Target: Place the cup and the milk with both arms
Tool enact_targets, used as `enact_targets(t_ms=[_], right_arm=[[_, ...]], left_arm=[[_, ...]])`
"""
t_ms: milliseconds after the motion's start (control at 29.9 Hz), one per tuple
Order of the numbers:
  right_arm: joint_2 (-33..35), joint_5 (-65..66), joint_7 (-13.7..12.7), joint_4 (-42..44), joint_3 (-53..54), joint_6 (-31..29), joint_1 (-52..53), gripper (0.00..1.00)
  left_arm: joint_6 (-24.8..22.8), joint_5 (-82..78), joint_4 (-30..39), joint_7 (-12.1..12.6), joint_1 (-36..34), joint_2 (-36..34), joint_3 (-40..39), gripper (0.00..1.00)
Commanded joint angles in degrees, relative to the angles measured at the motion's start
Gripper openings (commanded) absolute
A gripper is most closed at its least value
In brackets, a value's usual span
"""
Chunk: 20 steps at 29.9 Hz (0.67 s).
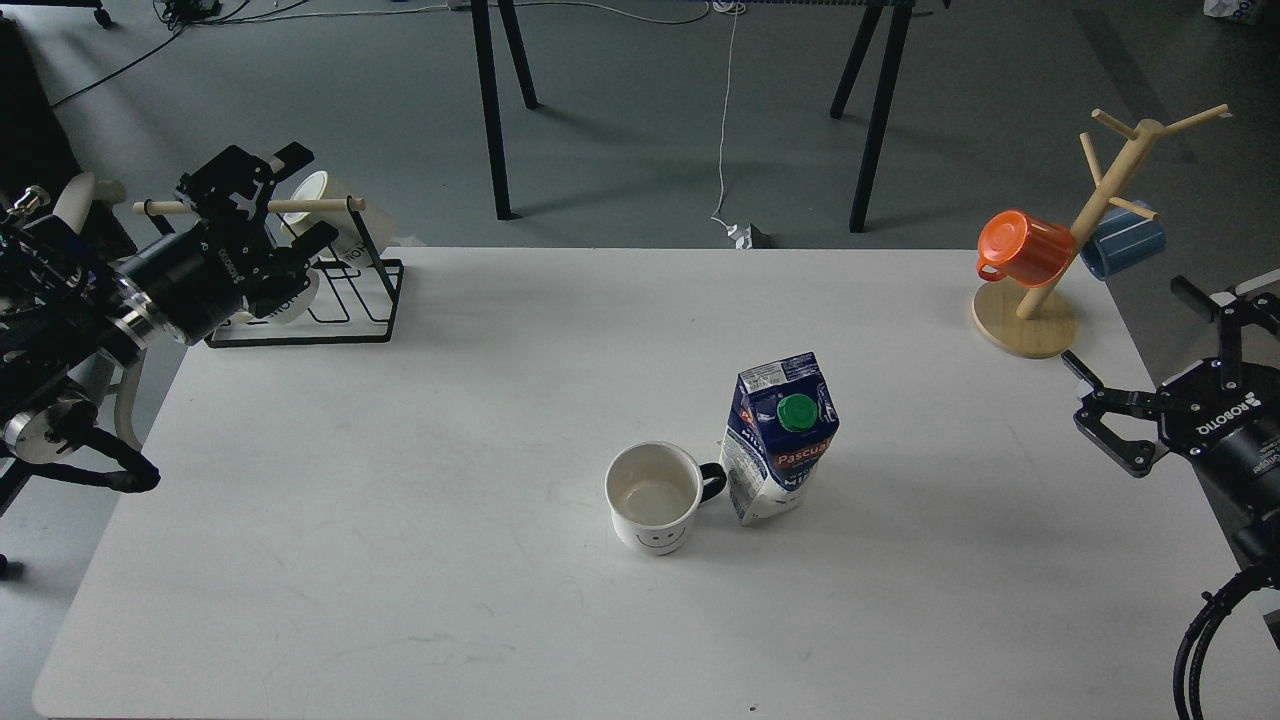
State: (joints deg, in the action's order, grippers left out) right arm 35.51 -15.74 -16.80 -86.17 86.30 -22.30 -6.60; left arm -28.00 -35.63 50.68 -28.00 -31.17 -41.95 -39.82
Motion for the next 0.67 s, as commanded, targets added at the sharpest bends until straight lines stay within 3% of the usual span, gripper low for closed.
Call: enact_targets(t_ms=[0,234,636], right_arm=[[2.29,-0.52,0.01,5.03,-3.14,-4.32,7.11,0.98],[2.03,-0.70,0.01,15.67,-6.66,-5.70,16.44,0.98],[-0.87,-0.61,0.63,18.23,-6.93,-5.70,17.50,0.98]], left_arm=[[0.00,4.33,-1.29,0.00,0.06,0.29,0.01,1.00],[0.00,8.29,-1.46,0.00,0.32,0.29,0.01,1.00],[0.00,9.88,-1.47,0.00,0.67,0.03,-1.04,1.00]])
